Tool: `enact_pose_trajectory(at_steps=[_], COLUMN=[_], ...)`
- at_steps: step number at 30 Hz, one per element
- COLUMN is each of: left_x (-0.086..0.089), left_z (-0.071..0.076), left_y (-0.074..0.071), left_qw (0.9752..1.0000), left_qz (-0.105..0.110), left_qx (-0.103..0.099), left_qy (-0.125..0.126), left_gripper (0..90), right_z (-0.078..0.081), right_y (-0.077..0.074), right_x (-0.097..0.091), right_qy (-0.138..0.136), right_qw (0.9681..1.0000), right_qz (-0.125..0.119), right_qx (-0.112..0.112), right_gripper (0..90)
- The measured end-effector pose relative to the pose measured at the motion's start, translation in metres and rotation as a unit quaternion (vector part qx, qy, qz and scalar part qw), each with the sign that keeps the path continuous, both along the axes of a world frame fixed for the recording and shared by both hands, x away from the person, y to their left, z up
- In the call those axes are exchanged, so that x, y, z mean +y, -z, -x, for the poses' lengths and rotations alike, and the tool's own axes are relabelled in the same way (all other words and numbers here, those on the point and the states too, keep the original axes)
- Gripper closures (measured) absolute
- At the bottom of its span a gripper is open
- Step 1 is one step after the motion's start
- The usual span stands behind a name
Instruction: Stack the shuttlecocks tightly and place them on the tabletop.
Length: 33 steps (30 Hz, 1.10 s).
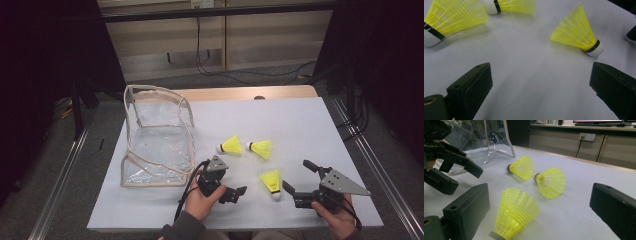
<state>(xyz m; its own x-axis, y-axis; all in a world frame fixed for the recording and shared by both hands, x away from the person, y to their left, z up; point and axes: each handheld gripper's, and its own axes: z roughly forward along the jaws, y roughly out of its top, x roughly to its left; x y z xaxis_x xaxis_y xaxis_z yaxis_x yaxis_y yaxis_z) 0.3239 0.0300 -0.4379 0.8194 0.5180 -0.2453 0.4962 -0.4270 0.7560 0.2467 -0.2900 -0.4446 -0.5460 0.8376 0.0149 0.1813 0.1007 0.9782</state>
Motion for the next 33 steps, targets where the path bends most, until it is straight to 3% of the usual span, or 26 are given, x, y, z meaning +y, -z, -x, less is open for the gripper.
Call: enact_pose_trajectory(at_steps=[27, 33], left_x=[0.027, 0.031], left_z=[0.010, 0.012], left_y=[-0.002, -0.002], left_qw=[0.9996, 0.9993], left_qz=[-0.002, -0.004], left_qx=[0.005, 0.015], left_qy=[0.027, 0.034], left_gripper=[4.5, 4.5], right_z=[0.001, 0.001], right_y=[-0.001, -0.001], right_x=[0.001, 0.001], right_qy=[-0.001, -0.003], right_qw=[1.0000, 1.0000], right_qz=[-0.001, 0.001], right_qx=[-0.003, -0.002], right_gripper=[2.0, 2.0])
